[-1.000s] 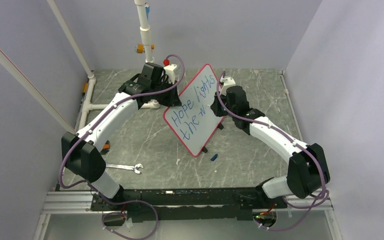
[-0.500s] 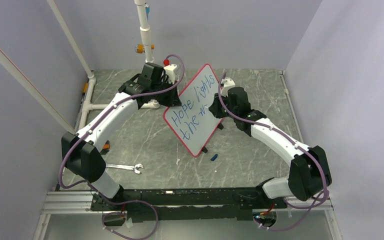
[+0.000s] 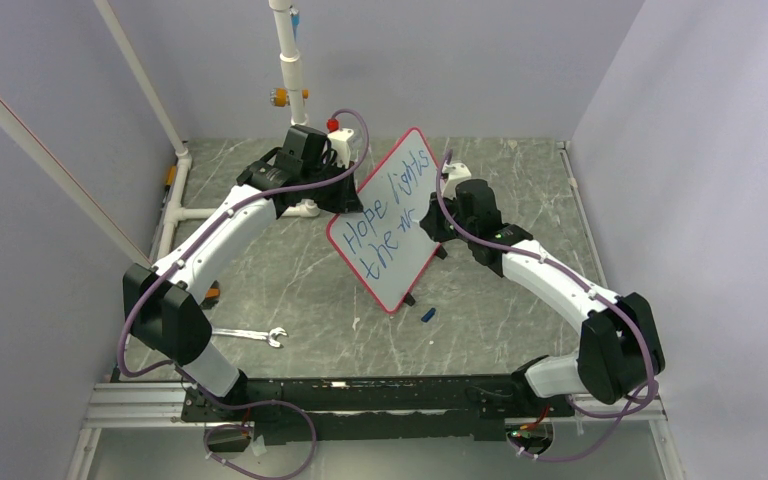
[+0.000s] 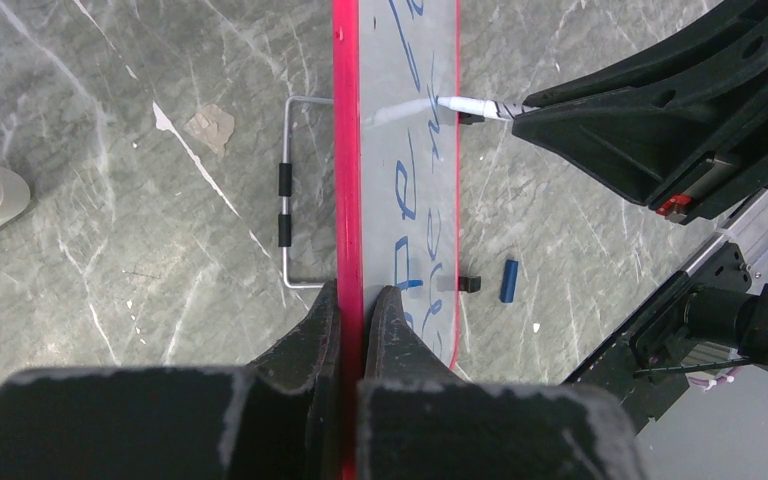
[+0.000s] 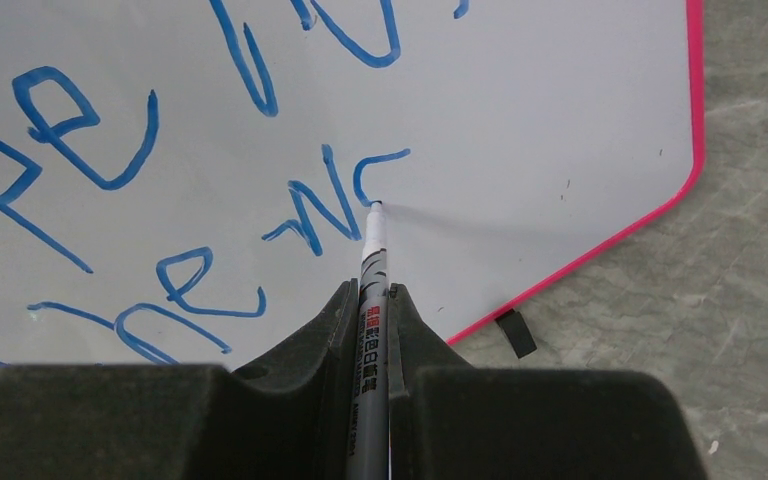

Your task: Write a sentence on the whiteboard

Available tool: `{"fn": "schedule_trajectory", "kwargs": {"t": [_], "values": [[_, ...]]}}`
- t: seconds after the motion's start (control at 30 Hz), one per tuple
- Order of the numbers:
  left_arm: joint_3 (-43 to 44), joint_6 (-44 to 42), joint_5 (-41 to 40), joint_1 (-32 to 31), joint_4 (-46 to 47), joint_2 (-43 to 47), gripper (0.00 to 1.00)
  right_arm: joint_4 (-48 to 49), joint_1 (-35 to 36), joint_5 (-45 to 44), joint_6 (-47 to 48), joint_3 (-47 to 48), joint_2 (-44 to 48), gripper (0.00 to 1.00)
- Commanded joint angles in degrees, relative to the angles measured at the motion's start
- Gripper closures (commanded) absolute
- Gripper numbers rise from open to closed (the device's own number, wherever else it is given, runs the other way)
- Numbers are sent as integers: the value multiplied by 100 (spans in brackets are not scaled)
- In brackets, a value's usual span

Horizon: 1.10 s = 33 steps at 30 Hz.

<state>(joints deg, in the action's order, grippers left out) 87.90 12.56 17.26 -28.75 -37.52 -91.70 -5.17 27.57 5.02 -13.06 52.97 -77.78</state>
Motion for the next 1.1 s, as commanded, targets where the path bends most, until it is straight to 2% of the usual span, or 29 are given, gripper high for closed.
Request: {"fn": "schedule_trajectory", "kwargs": {"t": [0.0, 0.6, 1.07], "values": [[-196, -1185, -1513, -32, -641, -287, 100, 14, 38, -159, -5, 120, -79, 100], [-185, -1185, -1508, -46, -647, -304, 100, -105, 37, -222, 67, 839, -367, 100], [-176, -1185, -1532, -49, -648, -305, 100, 73, 37, -11, -121, 424, -319, 100]]}}
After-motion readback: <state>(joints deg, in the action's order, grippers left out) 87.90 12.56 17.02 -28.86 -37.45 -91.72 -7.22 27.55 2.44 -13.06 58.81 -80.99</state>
